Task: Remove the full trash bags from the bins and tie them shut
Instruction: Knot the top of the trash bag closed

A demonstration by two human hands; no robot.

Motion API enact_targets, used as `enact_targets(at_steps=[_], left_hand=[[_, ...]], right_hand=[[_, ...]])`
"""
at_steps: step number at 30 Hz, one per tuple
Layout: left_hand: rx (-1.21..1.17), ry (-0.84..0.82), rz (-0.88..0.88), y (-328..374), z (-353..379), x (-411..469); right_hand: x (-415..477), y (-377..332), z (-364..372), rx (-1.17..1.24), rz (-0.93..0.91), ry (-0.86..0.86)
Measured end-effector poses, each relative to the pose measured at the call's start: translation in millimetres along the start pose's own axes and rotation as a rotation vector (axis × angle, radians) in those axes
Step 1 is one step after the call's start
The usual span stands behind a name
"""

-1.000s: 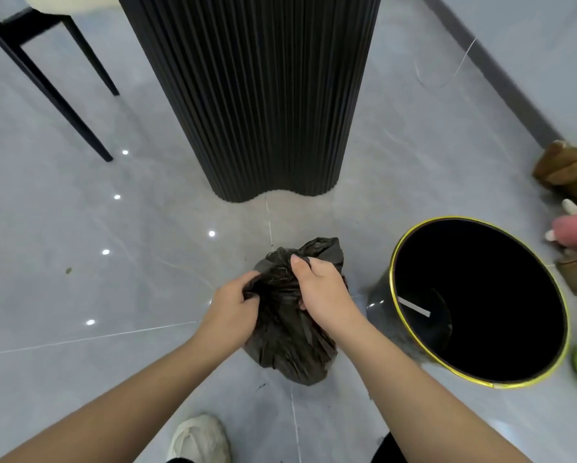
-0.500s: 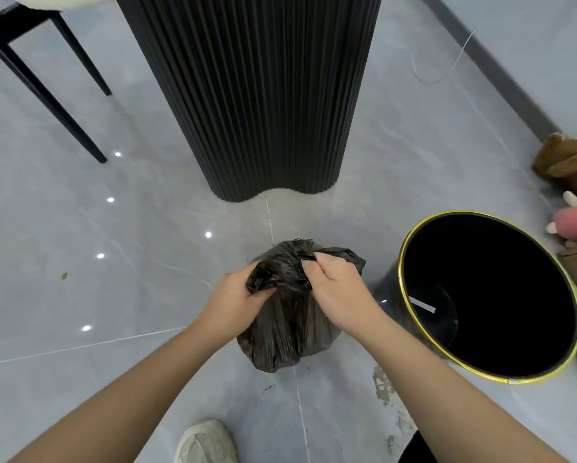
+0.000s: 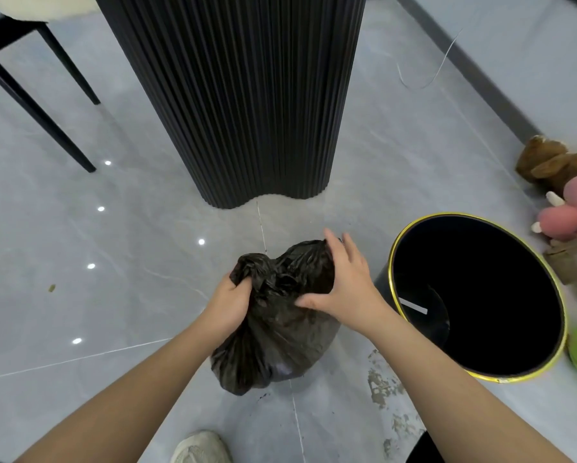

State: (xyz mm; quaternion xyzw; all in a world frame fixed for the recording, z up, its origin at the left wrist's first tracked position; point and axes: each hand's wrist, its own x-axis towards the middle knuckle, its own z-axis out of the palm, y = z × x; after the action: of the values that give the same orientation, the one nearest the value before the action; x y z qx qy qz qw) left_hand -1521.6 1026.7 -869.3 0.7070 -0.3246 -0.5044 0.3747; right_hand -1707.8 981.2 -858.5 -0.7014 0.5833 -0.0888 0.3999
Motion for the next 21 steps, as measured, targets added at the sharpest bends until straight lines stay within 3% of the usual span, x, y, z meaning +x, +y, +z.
enact_targets(at_steps=[4,7,9,12,15,21], left_hand=[[-0.084,0.045,-0.095,-1,-4,2],[-0.096,0.000,-0.145,-2,-13,1],[-0.146,-0.141,-0.122,0,-21,-2],[0.088,-0.328,-0.018,3,-33,-5],[0.381,-0.348,0.109,-2,-29,-5],[0.340,-0.268,0.182,5,-14,-12]], right_hand=[[10,15,7,0.373,0.254,-0.093],[12,12,10,0.394,0.155,0.000],[11,4,9,0.587,0.142,0.026],[8,-1,11,0.848,0.143,-0.032],[7,-5,11,0.956,0.152,0.017],[1,-19,9,1.086,0.181,-0.041]])
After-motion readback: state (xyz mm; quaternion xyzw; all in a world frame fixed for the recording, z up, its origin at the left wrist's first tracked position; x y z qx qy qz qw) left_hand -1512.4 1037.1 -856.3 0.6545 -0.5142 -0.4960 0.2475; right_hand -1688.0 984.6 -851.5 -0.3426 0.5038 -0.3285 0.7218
